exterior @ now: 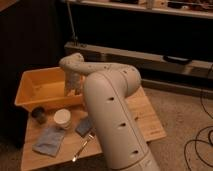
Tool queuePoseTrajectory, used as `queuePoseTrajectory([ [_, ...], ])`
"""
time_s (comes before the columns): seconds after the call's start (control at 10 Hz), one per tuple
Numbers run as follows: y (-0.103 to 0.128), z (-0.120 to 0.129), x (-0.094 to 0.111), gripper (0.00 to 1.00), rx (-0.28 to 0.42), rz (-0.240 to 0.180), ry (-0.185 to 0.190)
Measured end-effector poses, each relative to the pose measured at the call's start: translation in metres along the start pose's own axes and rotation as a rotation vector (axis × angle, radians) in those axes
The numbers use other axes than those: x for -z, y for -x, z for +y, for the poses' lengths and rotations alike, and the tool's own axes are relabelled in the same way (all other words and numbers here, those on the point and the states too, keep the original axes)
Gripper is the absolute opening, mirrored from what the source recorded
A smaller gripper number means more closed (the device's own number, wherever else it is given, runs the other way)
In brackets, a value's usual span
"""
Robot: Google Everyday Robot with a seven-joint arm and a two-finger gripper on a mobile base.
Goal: Place pepper in plastic cup
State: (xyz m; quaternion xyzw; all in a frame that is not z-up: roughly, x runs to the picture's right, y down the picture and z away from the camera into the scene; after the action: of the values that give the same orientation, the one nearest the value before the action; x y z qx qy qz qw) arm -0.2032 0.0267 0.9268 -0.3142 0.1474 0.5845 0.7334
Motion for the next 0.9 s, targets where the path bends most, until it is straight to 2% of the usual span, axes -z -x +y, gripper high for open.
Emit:
queuePoseTrajectory([
  [0.3,0.009,-0.013,-0.008,0.66,0.003,-0.014,0.010],
  [0.7,0.016,-0.014,-0.015,0.66,0.024,-0.030,0.038],
  [0.8,0.017,-0.014,-0.017,0.63,0.026,-0.030,0.048],
  [0.9,0.018,-0.014,-0.019,0.54,0.030,-0.028,0.061],
])
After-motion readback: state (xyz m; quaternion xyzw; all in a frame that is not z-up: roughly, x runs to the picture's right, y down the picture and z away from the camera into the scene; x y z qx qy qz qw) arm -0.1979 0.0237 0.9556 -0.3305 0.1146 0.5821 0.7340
